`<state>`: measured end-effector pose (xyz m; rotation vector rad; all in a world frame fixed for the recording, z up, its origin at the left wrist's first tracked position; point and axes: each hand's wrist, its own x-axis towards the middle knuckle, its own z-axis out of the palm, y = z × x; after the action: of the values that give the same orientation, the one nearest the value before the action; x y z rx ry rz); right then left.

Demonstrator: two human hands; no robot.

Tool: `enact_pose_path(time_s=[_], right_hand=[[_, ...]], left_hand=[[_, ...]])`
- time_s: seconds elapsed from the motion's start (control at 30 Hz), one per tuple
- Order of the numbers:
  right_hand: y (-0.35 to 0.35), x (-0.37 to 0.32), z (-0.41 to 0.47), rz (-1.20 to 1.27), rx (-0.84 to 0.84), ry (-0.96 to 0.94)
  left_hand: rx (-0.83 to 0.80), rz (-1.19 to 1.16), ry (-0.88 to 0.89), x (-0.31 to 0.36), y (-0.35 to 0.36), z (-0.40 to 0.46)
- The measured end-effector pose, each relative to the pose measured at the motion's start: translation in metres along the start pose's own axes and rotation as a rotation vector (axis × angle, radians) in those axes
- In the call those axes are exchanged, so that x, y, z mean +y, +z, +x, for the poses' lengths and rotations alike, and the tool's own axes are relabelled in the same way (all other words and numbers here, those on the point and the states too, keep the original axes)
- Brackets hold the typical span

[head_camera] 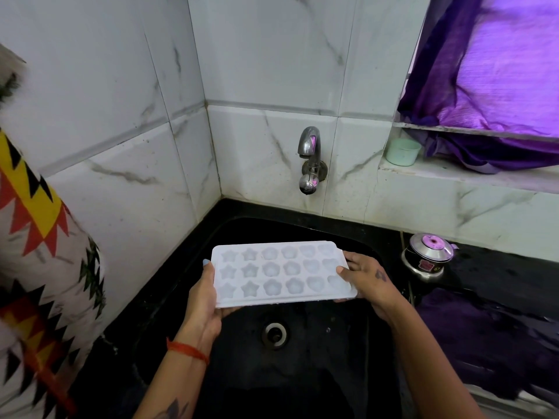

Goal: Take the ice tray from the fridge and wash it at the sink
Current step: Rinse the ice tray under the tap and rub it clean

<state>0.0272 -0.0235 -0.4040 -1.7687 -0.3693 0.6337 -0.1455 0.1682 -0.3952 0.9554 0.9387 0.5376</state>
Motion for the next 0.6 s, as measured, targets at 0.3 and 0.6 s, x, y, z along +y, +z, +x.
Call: enact_pose_path(time_s=[0.3,0.6], right_hand=[[-0.0029,-0.0014,-0.003,0.081,0.078,-0.013],[-0.0028,-0.0065,-0.0017,0.165,0.155,-0.077]], left_hand=[[-0.036,0.086,-0.044,-0.0009,0.0018,0.002],[-0.027,0.198,-0.028,-0.0021,0.0012,0.0061]])
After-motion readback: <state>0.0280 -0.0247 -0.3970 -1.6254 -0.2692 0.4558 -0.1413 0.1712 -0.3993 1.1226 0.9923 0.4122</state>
